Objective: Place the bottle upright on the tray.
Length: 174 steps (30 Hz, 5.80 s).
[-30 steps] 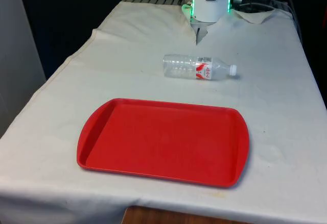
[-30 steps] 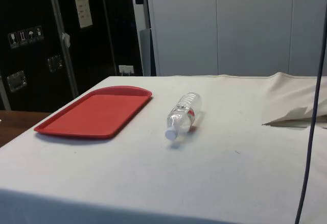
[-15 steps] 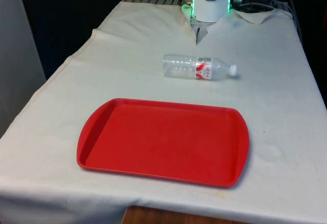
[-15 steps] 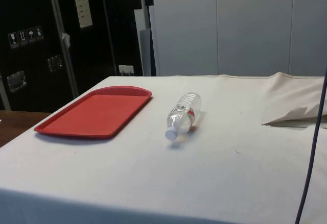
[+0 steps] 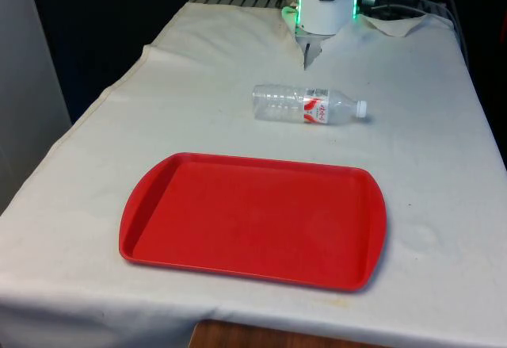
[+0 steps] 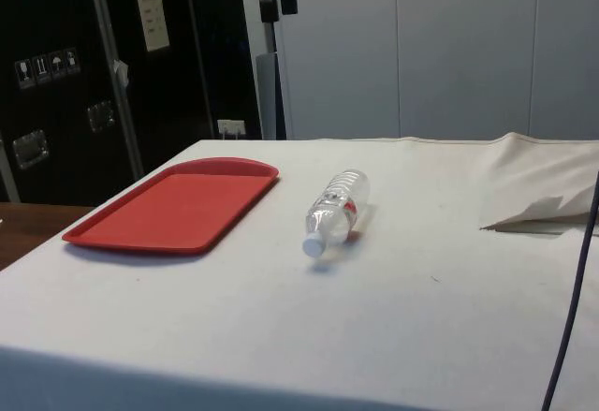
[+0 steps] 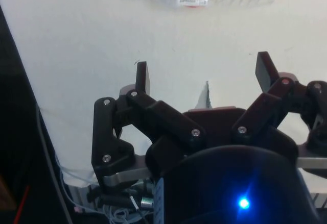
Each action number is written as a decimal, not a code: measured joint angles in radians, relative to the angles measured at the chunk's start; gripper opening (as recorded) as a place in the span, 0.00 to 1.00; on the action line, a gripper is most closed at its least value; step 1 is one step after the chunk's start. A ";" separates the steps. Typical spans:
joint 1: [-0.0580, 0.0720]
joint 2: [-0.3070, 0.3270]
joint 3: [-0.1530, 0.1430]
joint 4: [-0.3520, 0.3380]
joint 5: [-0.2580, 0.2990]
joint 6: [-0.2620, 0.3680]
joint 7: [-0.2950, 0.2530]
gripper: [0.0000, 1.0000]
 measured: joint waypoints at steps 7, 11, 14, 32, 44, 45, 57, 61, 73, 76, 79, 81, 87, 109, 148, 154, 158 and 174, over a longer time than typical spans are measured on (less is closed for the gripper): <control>0.000 -0.004 0.001 -0.037 -0.001 0.018 0.000 1.00; 0.000 -0.006 0.001 -0.055 -0.001 0.028 0.000 1.00; 0.000 -0.009 0.001 -0.081 -0.001 0.042 0.007 1.00; 0.000 -0.014 0.000 -0.186 -0.001 0.117 0.047 1.00; 0.002 -0.014 0.010 -0.219 0.000 0.136 0.078 1.00; 0.002 -0.014 0.010 -0.219 0.000 0.136 0.078 1.00; 0.003 -0.006 0.014 -0.225 0.000 0.144 0.078 1.00; 0.003 0.009 0.016 -0.236 0.000 0.169 0.081 1.00; 0.004 0.038 0.016 -0.252 0.000 0.206 0.081 1.00; 0.004 0.041 0.017 -0.251 0.000 0.210 0.081 1.00; 0.004 0.041 0.017 -0.251 0.000 0.210 0.081 1.00; 0.004 0.041 0.017 -0.251 0.000 0.210 0.081 1.00; 0.004 0.043 0.017 -0.252 0.000 0.210 0.080 1.00; 0.006 0.099 0.021 -0.272 0.000 0.271 0.002 1.00; 0.017 0.073 0.037 -0.336 -0.004 0.389 -0.154 1.00; 0.018 0.077 0.040 -0.346 -0.004 0.411 -0.180 1.00; 0.019 0.086 0.043 -0.351 -0.004 0.432 -0.210 1.00; 0.019 0.125 0.045 -0.356 -0.004 0.481 -0.325 1.00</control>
